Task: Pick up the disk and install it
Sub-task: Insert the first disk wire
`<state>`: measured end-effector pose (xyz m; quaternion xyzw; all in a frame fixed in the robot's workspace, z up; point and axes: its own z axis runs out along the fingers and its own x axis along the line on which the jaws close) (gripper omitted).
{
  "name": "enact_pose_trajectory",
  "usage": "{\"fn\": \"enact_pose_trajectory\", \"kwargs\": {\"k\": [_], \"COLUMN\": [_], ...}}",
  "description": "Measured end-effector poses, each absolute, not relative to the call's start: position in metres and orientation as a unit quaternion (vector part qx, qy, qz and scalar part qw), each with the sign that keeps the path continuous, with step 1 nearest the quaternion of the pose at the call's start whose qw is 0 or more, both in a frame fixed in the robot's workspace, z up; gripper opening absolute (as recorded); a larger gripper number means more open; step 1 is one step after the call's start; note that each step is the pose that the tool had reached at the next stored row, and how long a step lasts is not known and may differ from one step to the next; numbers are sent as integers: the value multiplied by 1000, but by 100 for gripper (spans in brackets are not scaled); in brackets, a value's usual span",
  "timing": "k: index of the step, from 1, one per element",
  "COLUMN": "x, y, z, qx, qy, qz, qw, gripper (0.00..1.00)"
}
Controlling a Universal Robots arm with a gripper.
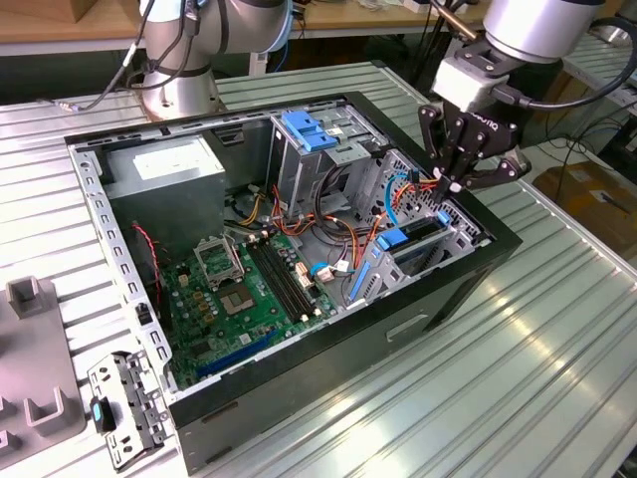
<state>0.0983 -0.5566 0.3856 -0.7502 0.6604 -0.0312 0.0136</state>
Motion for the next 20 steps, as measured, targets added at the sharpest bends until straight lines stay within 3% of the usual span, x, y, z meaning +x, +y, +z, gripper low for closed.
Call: {"fn": "enact_pose_trajectory", "kwargs": {"k": [20], "x": [138], "y": [-544], "z": [385], "qx": [-772], "qy": [634], "qz": [-31], "qw": [15], "gripper": [11]}}
